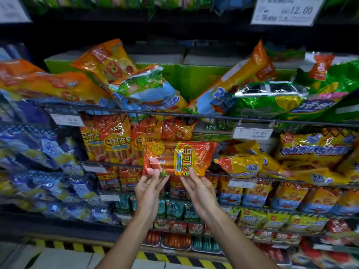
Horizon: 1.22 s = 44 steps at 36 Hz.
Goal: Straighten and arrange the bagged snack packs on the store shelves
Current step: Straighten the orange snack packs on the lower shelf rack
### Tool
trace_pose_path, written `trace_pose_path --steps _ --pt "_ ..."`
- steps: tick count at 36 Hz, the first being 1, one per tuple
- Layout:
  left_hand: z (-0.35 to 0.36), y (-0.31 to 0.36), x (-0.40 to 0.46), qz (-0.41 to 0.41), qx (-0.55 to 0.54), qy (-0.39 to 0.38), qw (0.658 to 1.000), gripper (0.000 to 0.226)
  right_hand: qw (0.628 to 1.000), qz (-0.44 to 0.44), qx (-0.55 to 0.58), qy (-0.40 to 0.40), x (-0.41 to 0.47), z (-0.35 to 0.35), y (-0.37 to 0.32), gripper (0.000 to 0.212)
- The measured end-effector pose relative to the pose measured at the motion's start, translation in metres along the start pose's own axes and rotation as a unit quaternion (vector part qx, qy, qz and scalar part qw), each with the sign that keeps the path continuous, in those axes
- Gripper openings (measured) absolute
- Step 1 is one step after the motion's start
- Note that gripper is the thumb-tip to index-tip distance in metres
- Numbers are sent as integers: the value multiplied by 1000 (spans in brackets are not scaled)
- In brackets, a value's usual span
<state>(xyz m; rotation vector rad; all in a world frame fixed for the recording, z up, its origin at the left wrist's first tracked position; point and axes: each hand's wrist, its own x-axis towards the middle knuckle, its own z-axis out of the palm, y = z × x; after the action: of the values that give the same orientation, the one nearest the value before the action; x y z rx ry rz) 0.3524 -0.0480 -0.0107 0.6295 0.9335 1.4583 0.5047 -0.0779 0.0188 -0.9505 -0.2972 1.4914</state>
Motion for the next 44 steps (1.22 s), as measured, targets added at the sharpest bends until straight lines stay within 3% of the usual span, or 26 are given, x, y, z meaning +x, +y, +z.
trace_pose_path --steps 5,10,12,14,16,18,20,23,25,28,30,34,44 --pt "-12 8 3 -77 37 -77 993 20 992 -96 -80 13 -6 -1 -2 16" --pt "-33 13 4 -138 251 -168 943 39 970 -181 -162 18 -9 -8 -6 20" --pt "-43 17 7 -136 281 -165 936 51 959 -207 -190 14 -10 -14 -9 22" --pt "-47 26 10 -104 308 -140 935 78 945 -233 -230 -1 -12 -19 -15 24" --pt "-43 38 12 -58 323 -136 935 87 926 -259 -275 -11 -14 -23 -22 24" --pt "-36 50 12 3 343 -182 921 84 907 -282 -311 -20 -18 -23 -31 21" --pt "-25 57 11 44 400 -238 884 74 892 -297 -340 -37 -21 -23 -37 19" --pt "-12 56 10 53 446 -276 850 60 871 -320 -370 -52 -25 -21 -44 43" --pt "-3 52 9 68 454 -267 847 53 857 -341 -384 -50 -24 -22 -48 40" --pt "5 43 9 84 450 -255 852 47 846 -366 -384 -53 -26 -21 -56 17" --pt "12 38 7 94 446 -254 853 50 852 -375 -364 -37 -30 -17 -63 25" --pt "32 34 4 156 434 -239 855 44 831 -412 -375 -19 -32 -15 -77 32" --pt "77 37 14 195 372 -188 888 48 782 -476 -402 2 -30 -16 -96 19"
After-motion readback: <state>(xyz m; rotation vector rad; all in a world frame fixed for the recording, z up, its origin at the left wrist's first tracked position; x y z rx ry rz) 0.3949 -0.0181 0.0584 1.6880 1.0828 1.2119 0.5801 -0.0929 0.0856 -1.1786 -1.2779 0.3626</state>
